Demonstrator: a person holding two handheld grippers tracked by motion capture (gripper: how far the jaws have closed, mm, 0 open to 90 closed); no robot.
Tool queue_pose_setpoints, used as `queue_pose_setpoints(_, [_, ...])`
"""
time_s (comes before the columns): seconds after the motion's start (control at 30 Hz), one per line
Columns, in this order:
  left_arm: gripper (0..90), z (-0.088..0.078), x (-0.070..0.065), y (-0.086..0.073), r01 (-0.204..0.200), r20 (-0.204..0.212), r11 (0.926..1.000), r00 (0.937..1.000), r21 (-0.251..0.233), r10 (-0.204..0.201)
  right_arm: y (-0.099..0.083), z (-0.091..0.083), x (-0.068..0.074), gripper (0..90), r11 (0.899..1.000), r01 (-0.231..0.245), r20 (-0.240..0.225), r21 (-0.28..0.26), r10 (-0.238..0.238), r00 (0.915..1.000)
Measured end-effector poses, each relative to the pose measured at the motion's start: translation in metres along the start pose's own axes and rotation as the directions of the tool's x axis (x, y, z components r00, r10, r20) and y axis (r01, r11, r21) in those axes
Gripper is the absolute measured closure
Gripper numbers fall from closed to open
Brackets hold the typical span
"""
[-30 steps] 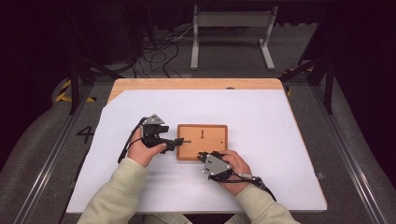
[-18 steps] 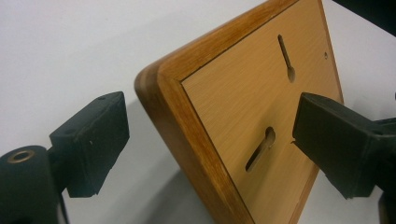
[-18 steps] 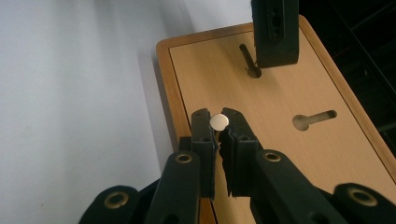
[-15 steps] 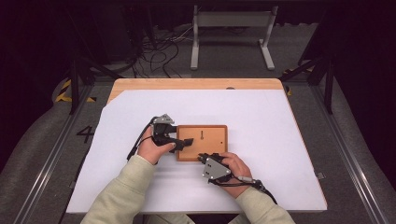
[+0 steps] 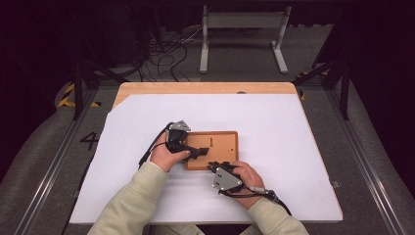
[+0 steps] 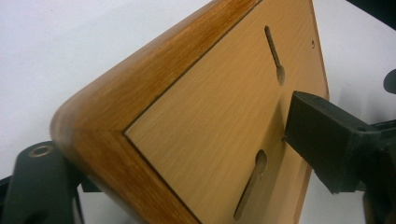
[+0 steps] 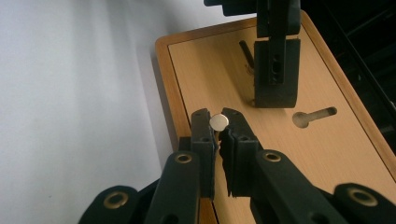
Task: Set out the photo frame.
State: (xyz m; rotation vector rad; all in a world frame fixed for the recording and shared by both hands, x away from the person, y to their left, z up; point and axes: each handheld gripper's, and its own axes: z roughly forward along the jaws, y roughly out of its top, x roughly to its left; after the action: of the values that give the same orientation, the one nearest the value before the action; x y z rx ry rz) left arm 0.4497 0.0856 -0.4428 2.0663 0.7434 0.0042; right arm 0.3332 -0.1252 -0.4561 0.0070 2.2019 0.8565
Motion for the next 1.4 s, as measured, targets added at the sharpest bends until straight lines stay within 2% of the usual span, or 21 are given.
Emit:
queue_pose_setpoints(0.2, [22.0, -0.004, 0.001, 0.0, 0.02, 0.011, 0.9998, 0.9997, 0.0, -0.02, 0.0, -0.001, 0.0, 83.8, 1.0, -0.009, 0.003, 0.001, 0.009, 1.0])
queue_pose_setpoints(0.33, [24.5, -0.005, 0.001, 0.0, 0.025, 0.021, 0.9997, 0.9995, 0.003, -0.025, 0.002, -0.003, -0.002, 82.2, 1.0, -0.021, -0.019, 0.021, 0.022, 0.9996])
queue_pose_setpoints(0.4, [25.3, -0.007, 0.001, -0.001, 0.019, 0.025, 0.9998, 0.9995, 0.001, -0.019, 0.002, -0.006, -0.006, 75.6, 0.999, -0.049, -0.061, 0.014, 0.05, 0.9969])
queue_pose_setpoints(0.47, [27.2, -0.01, 0.0, -0.001, 0.008, 0.029, 1.0, 0.9995, -0.005, -0.008, 0.002, -0.014, -0.011, 65.5, 0.994, -0.106, -0.083, -0.005, 0.105, 0.991])
queue_pose_setpoints(0.5, [28.6, -0.011, 0.0, -0.001, 0.004, 0.03, 1.0, 0.9995, -0.003, -0.004, 0.002, -0.019, -0.015, 60.0, 0.986, -0.164, -0.1, -0.03, 0.16, 0.982])
queue_pose_setpoints(0.6, [32.3, -0.014, -0.001, 0.0, 0.001, 0.04, 1.0, 0.9992, -0.007, 0.0, 0.001, -0.032, -0.024, 54.4, 0.966, -0.249, -0.113, -0.065, 0.241, 0.964])
queue_pose_setpoints(0.67, [35.7, -0.019, -0.004, -0.001, -0.019, 0.052, 0.9997, 0.9984, -0.018, 0.02, -0.002, -0.045, -0.032, 53.5, 0.946, -0.309, -0.118, -0.099, 0.297, 0.9475])
queue_pose_setpoints(0.73, [38.5, -0.023, -0.006, -0.001, -0.036, 0.06, 0.9992, 0.9975, -0.018, 0.037, -0.006, -0.055, -0.039, 53.2, 0.929, -0.349, -0.119, -0.122, 0.335, 0.9347])
queue_pose_setpoints(0.8, [42.5, -0.028, -0.009, -0.001, -0.053, 0.069, 0.9985, 0.9961, -0.016, 0.054, -0.012, -0.066, -0.047, 53.1, 0.905, -0.398, -0.114, -0.149, 0.384, 0.9164])
queue_pose_setpoints(0.83, [44.6, -0.028, -0.009, -0.001, -0.053, 0.069, 0.9985, 0.9961, -0.016, 0.054, -0.012, -0.066, -0.047, 53.1, 0.905, -0.398, -0.114, -0.149, 0.384, 0.9164])
queue_pose_setpoints(0.9, [46.8, -0.033, -0.014, -0.001, -0.096, 0.079, 0.9953, 0.9922, -0.016, 0.097, -0.021, -0.079, -0.056, 53.2, 0.881, -0.441, -0.098, -0.171, 0.43, 0.8976])
queue_pose_setpoints(0.93, [48.3, -0.035, -0.017, -0.001, -0.124, 0.079, 0.9922, 0.989, -0.014, 0.125, -0.026, -0.085, -0.06, 53.3, 0.864, -0.469, -0.09, -0.184, 0.46, 0.8833])
queue_pose_setpoints(0.97, [49.6, -0.037, -0.02, -0.002, -0.138, 0.078, 0.9904, 0.9873, -0.012, 0.138, -0.03, -0.09, -0.063, 53.3, 0.851, -0.486, -0.085, -0.198, 0.479, 0.8736])
queue_pose_setpoints(1.03, [52.0, -0.04, -0.025, -0.002, -0.185, 0.078, 0.9827, 0.9797, -0.002, 0.185, -0.038, -0.1, -0.07, 53.4, 0.827, -0.517, -0.074, -0.221, 0.514, 0.8543])
queue_pose_setpoints(1.1, [54.6, -0.043, -0.03, -0.003, -0.223, 0.083, 0.9748, 0.9717, 0.01, 0.221, -0.047, -0.109, -0.076, 53.5, 0.8, -0.549, -0.061, -0.244, 0.552, 0.8316])
queue_pose_setpoints(1.17, [57.5, -0.046, -0.035, -0.005, -0.244, 0.097, 0.969, 0.9659, 0.037, 0.24, -0.053, -0.115, -0.081, 54.3, 0.788, -0.563, -0.039, -0.249, 0.572, 0.8191])
queue_pose_setpoints(1.23, [60.6, -0.048, -0.04, -0.006, -0.272, 0.106, 0.9613, 0.9581, 0.044, 0.266, -0.061, -0.121, -0.086, 54.4, 0.773, -0.58, -0.018, -0.258, 0.597, 0.8023])
queue_pose_setpoints(1.33, [63.2, -0.051, -0.05, -0.008, -0.332, 0.11, 0.9413, 0.9396, 0.062, 0.324, -0.072, -0.124, -0.09, 54.3, 0.753, -0.605, -0.005, -0.257, 0.625, 0.7802])
queue_pose_setpoints(1.4, [64.7, -0.052, -0.056, -0.009, -0.364, 0.114, 0.9283, 0.9283, 0.079, 0.354, -0.078, -0.124, -0.091, 54.1, 0.745, -0.617, 0.002, -0.253, 0.638, 0.7701])
